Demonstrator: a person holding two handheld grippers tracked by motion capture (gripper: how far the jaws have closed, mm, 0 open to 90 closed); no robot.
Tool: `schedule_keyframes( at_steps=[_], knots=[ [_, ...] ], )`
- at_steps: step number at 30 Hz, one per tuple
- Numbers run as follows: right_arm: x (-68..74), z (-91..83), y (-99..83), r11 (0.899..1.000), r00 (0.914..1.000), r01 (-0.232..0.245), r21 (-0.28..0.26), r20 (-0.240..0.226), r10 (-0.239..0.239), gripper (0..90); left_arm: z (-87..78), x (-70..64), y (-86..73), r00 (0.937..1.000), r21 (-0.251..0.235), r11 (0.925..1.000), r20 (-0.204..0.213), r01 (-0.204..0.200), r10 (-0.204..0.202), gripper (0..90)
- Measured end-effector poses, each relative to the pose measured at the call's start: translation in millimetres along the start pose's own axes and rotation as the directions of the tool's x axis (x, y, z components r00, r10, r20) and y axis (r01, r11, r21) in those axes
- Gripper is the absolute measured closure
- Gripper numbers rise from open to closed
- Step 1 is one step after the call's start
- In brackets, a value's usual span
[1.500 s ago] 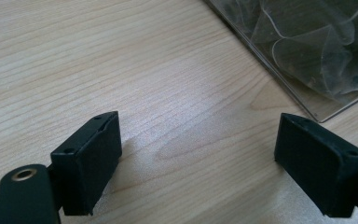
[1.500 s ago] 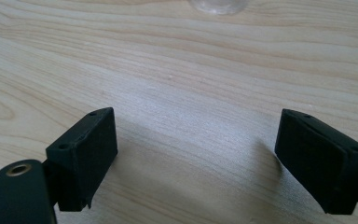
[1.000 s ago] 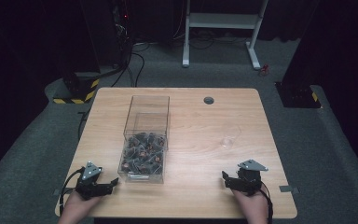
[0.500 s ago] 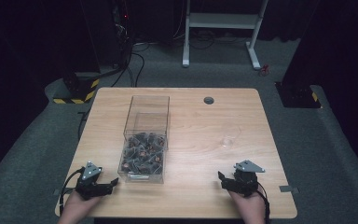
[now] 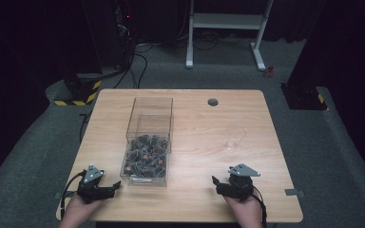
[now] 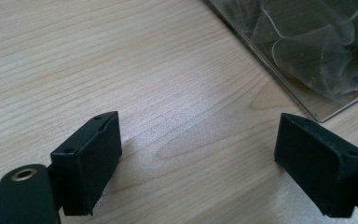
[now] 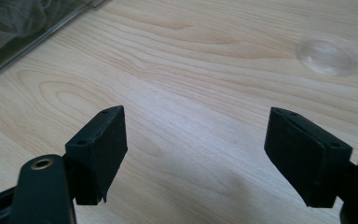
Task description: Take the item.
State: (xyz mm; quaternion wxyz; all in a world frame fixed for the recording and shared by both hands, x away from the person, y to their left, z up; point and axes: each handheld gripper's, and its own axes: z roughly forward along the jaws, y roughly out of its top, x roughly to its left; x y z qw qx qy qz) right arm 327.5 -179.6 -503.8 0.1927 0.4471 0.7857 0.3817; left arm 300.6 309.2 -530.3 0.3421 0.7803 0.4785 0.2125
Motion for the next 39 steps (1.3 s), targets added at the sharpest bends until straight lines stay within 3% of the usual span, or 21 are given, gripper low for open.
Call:
schedule_keyframes(
  at_steps=[16, 27, 39],
  knots=[
    [24.5, 11.9, 14.9, 0.999, 0.9985, 0.033, -0.009, -0.044, -0.034, 26.1, -0.5, 0.0, -0.3, 1.0, 0.004, 1.0, 0.003, -0.002, 0.002, 15.2],
    [21.9, 9.6, 27.2, 0.999, 0.9984, 0.027, -0.045, -0.049, -0.029, 26.6, -0.5, -0.4, -0.7, 1.0, 0.0, 1.0, 0.007, 0.004, -0.004, 15.1],
    [25.3, -4.8, 39.8, 0.993, 0.9976, 0.03, -0.112, -0.059, -0.036, 30.7, -0.5, -0.5, -0.7, 1.0, 0.0, 1.0, 0.007, 0.004, -0.004, 15.1]
  ],
)
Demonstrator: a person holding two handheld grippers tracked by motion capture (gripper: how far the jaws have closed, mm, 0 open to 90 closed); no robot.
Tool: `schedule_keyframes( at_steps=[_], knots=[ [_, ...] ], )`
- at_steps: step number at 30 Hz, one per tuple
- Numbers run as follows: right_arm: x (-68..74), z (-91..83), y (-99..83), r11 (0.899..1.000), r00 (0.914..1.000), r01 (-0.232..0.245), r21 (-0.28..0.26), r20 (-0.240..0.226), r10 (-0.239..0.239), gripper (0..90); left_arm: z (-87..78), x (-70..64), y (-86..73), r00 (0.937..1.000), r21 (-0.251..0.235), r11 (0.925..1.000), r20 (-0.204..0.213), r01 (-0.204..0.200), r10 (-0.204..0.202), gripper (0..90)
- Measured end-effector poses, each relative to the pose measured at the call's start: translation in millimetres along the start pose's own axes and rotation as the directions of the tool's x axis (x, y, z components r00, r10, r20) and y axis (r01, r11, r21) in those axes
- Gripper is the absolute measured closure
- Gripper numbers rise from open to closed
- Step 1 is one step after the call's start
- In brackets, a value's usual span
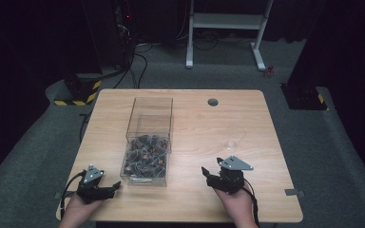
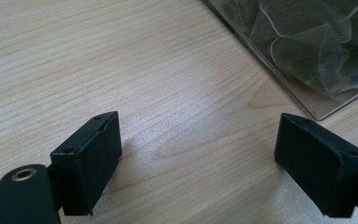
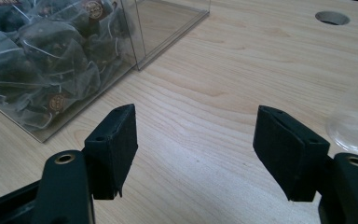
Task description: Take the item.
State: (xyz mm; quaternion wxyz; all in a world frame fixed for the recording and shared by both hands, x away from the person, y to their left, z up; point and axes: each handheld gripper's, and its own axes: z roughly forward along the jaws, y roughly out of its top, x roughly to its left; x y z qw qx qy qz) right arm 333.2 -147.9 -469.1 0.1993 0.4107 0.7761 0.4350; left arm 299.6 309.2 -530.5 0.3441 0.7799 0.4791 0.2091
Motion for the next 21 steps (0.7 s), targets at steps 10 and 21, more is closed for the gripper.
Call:
schedule_keyframes(
  at_steps=[10, 21],
  knots=[
    [5.8, -3.5, 11.1, 1.0, 0.9998, 0.014, -0.017, -0.013, -0.015, 28.8, 0.0, 0.0, 0.0, 1.0, 0.0, 1.0, 0.0, 0.0, 0.0, 15.1],
    [10.5, -3.8, 20.0, 0.999, 0.9994, 0.027, -0.038, -0.02, -0.028, 26.6, 0.0, 0.0, 0.0, 1.0, 0.0, 1.0, 0.0, 0.0, 0.0, 15.1]
  ],
)
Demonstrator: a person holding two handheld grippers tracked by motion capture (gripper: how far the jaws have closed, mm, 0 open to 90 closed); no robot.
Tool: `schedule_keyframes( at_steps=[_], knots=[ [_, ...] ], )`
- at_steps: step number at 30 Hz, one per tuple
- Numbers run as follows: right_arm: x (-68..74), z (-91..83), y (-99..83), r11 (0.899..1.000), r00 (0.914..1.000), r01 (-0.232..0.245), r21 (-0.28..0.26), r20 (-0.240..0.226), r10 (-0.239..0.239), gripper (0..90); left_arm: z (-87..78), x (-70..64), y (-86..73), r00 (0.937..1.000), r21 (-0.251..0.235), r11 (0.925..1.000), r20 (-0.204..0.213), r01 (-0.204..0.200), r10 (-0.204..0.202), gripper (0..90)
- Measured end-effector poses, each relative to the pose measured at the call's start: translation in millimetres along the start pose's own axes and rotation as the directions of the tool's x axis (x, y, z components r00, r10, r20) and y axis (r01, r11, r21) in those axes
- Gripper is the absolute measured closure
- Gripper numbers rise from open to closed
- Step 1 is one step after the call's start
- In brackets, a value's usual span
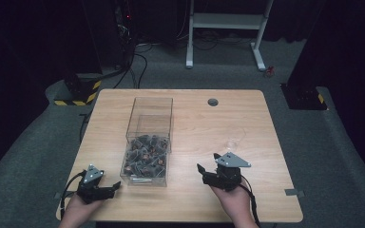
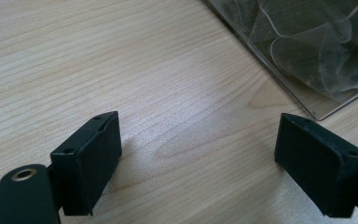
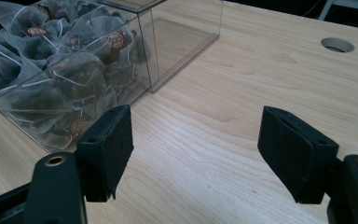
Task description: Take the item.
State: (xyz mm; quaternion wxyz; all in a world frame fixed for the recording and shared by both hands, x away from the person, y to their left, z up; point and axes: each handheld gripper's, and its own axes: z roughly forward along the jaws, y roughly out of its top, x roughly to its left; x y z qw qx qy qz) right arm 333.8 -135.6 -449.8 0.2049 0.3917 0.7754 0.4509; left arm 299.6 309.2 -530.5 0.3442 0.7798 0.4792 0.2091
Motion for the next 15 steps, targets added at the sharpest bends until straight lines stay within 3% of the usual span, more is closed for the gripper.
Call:
schedule_keyframes(
  at_steps=[15],
  knots=[
    [9.0, 4.3, 11.8, 1.0, 0.9996, 0.016, -0.014, -0.021, -0.016, 26.7, -0.1, 0.1, 0.1, 1.0, 0.001, 1.0, 0.001, -0.001, 0.001, 15.0]
  ],
)
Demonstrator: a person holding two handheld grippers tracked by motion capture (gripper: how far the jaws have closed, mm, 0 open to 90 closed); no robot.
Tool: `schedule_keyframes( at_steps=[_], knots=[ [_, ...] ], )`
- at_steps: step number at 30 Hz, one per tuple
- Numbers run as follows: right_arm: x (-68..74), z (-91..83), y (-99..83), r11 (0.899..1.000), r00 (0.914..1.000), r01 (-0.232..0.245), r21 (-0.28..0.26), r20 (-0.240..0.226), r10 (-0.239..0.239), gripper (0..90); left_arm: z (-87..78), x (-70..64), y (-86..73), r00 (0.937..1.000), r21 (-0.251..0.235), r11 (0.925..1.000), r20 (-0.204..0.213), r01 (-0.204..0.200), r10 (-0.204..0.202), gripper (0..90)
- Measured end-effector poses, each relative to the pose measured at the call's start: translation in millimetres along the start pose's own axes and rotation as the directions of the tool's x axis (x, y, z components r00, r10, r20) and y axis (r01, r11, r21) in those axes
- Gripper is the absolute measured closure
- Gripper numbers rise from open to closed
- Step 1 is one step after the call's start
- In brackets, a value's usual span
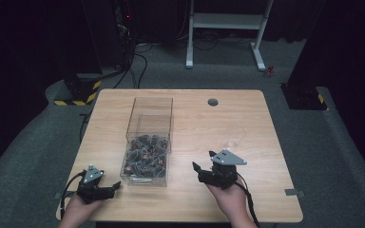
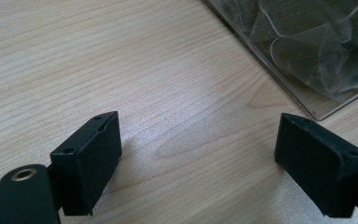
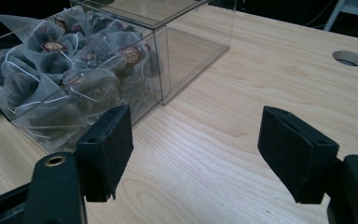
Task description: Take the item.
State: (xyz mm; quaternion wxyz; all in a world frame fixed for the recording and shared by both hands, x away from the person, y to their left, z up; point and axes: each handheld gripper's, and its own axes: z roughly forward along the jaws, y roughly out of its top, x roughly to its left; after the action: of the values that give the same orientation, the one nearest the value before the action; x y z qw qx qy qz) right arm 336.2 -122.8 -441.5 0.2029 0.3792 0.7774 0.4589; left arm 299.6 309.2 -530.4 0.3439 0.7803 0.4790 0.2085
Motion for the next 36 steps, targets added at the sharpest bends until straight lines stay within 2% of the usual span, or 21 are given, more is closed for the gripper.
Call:
schedule_keyframes(
  at_steps=[8, 36],
  knots=[
    [7.6, 3.9, 7.0, 1.0, 0.9998, 0.019, -0.005, -0.01, -0.019, 29.8, 0.1, -0.1, 0.0, 1.0, -0.001, 1.0, 0.0, 0.0, 0.0, 14.9],
    [34.3, 19.2, 23.7, 0.999, 0.9963, 0.051, 0.003, -0.07, -0.051, 31.2, 0.0, 0.1, 0.0, 1.0, 0.001, 1.0, 0.002, -0.001, 0.001, 14.8]
  ],
)
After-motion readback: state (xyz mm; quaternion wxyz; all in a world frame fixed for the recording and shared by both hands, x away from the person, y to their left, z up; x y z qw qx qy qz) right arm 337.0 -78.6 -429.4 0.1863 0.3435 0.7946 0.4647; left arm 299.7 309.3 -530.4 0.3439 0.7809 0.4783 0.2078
